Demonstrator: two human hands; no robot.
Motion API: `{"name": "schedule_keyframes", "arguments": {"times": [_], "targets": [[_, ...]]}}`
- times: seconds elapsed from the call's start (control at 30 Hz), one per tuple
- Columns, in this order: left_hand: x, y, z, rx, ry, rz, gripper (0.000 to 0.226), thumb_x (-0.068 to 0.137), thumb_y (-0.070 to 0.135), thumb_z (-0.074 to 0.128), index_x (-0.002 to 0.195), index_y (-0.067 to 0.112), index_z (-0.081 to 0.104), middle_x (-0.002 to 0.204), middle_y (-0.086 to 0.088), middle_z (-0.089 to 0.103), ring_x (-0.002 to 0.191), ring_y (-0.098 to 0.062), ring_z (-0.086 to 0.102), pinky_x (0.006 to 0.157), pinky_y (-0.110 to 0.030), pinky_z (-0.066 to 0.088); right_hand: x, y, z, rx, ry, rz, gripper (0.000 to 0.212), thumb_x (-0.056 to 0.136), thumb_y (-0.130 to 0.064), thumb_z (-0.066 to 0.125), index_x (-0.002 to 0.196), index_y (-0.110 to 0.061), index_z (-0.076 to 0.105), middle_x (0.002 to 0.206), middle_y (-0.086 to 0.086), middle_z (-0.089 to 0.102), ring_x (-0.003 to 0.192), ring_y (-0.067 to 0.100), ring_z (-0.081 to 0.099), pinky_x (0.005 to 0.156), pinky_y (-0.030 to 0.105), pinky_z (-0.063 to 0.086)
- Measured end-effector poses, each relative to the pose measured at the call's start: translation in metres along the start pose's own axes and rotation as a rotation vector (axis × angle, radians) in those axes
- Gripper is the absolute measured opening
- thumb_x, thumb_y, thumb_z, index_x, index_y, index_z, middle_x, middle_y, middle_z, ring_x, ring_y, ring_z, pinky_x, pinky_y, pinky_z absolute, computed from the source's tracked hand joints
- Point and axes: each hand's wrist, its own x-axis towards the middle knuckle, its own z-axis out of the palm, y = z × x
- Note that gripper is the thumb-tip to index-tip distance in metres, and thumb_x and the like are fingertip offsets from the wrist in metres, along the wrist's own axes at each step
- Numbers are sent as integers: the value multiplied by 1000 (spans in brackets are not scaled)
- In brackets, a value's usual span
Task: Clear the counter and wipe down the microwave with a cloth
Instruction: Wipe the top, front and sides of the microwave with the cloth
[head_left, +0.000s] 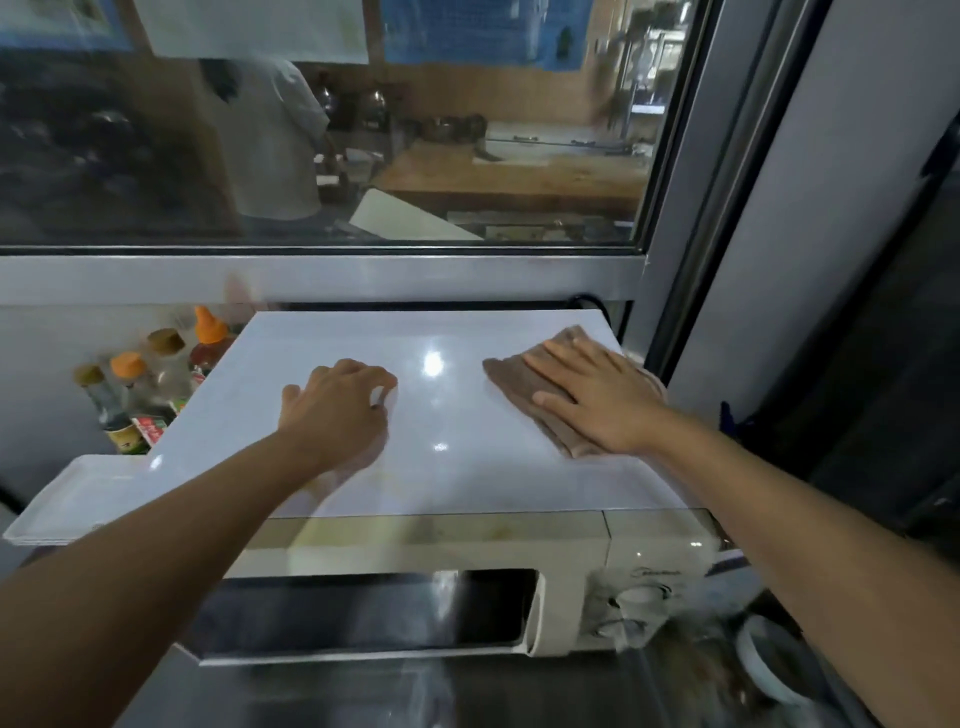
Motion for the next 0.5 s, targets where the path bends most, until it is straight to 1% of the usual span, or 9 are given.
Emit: {"name": "schedule_keyframes", "arguments": {"times": [0.07, 0.17, 0.23, 0.3, 0.33, 0.4, 0.43, 0.5], "targets": [[-3, 7, 2, -5, 24, -1, 29, 93, 29, 46, 119, 35, 57, 138, 1, 49, 124, -26, 44, 97, -45, 33, -37, -2, 2, -1, -3, -9, 61, 91, -63, 13, 147, -43, -1, 159, -13, -7, 145, 13, -15, 119, 41, -5], [-12, 18, 9, -45, 36, 62, 26, 92, 32, 46, 114, 35, 60, 135, 3, 52, 122, -25, 46, 98, -46, 34, -89, -15, 11, -44, 58, -59, 68, 82, -70, -3, 146, -46, -7, 158, -14, -9, 145, 13, -17, 119, 42, -3], [-19, 24, 15, -20, 52, 99, 28, 91, 30, 46, 116, 35, 59, 136, 4, 51, 123, -25, 45, 97, -47, 34, -105, -19, 15, -54, 69, -81, 69, 80, -71, -5, 145, -48, -7, 157, -16, -10, 145, 12, -17, 119, 40, -4], [-22, 24, 14, -17, 44, 94, 31, 92, 30, 45, 121, 35, 57, 140, 5, 48, 126, -25, 43, 99, -48, 34, -102, -15, 13, -30, 60, -82, 67, 82, -72, -1, 145, -48, -6, 157, -18, -9, 144, 10, -16, 119, 40, -5], [-22, 23, 12, -27, 22, 88, 32, 93, 29, 46, 123, 34, 56, 142, 4, 46, 128, -25, 41, 101, -49, 34, -94, -11, 10, -9, 50, -77, 65, 85, -71, 4, 145, -48, -4, 158, -18, -7, 144, 9, -16, 118, 39, -6], [-23, 21, 7, -69, -36, 73, 34, 93, 27, 47, 126, 32, 54, 144, 4, 44, 129, -25, 40, 104, -49, 34, -73, -3, 3, 40, 31, -37, 60, 92, -63, 16, 148, -43, 2, 158, -15, -3, 145, 9, -14, 118, 39, -7], [-24, 19, 4, -95, -52, 63, 33, 94, 25, 47, 126, 31, 54, 143, 3, 44, 129, -24, 40, 105, -48, 34, -63, -1, 1, 55, 27, -5, 59, 94, -59, 19, 148, -41, 5, 159, -14, -2, 145, 10, -14, 118, 40, -7], [-30, 11, 0, -130, -49, 44, 32, 94, 24, 45, 124, 30, 54, 141, 2, 46, 127, -24, 42, 105, -46, 35, -51, -1, 0, 39, 26, 42, 58, 96, -57, 18, 149, -38, 7, 159, -11, -1, 145, 12, -14, 118, 41, -6]]}}
